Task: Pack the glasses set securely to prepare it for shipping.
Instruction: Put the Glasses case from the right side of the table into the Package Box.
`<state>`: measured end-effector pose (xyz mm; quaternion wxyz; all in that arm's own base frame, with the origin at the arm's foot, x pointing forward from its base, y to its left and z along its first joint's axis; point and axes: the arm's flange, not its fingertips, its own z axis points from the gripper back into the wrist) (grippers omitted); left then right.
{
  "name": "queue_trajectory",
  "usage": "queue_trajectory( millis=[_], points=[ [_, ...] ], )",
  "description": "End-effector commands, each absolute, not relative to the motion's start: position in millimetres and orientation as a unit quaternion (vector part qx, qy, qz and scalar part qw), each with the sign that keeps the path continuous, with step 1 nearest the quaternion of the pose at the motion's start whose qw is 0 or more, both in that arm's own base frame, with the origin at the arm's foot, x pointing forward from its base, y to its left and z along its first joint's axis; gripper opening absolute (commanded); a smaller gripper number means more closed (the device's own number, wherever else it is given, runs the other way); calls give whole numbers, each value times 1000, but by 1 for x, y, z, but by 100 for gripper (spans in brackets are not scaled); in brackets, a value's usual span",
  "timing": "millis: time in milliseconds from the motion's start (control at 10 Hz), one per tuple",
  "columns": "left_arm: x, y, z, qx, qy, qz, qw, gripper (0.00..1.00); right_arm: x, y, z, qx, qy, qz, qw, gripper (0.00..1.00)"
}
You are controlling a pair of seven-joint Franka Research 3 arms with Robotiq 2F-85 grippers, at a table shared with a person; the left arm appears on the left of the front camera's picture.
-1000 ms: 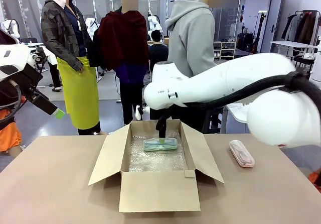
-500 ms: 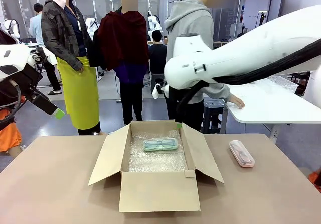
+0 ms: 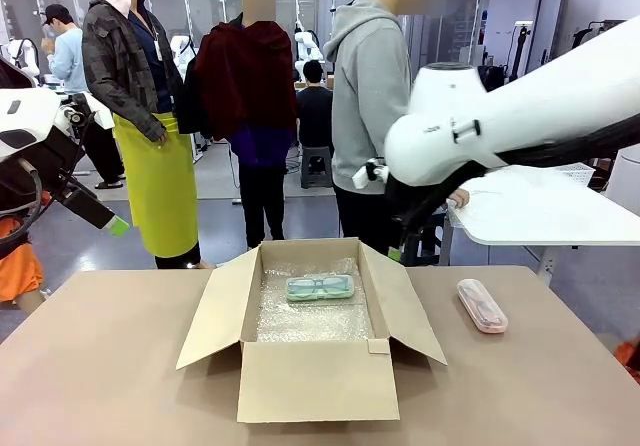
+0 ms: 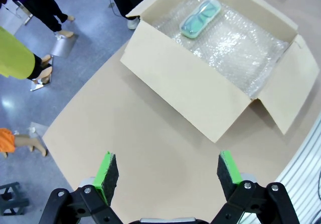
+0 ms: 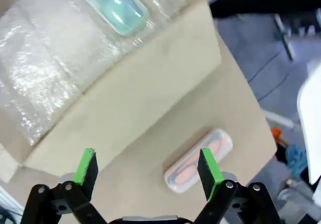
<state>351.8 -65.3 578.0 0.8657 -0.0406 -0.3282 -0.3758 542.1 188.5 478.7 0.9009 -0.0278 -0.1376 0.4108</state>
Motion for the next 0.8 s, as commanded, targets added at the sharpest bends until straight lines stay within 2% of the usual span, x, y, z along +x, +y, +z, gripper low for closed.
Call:
queue_trajectory(
  millis=[0, 300, 700],
  points=[
    [351, -64, 578, -38, -330, -379, 864, 100, 520, 160, 470, -37, -162, 318, 933, 100],
    [351, -64, 578, -38, -330, -379, 864, 100, 532, 122, 456, -31, -151, 201, 967, 100],
    [351, -64, 578, -38, -330, -379, 864, 100, 549, 80, 428, 2, -117, 114, 987, 100]
  ],
)
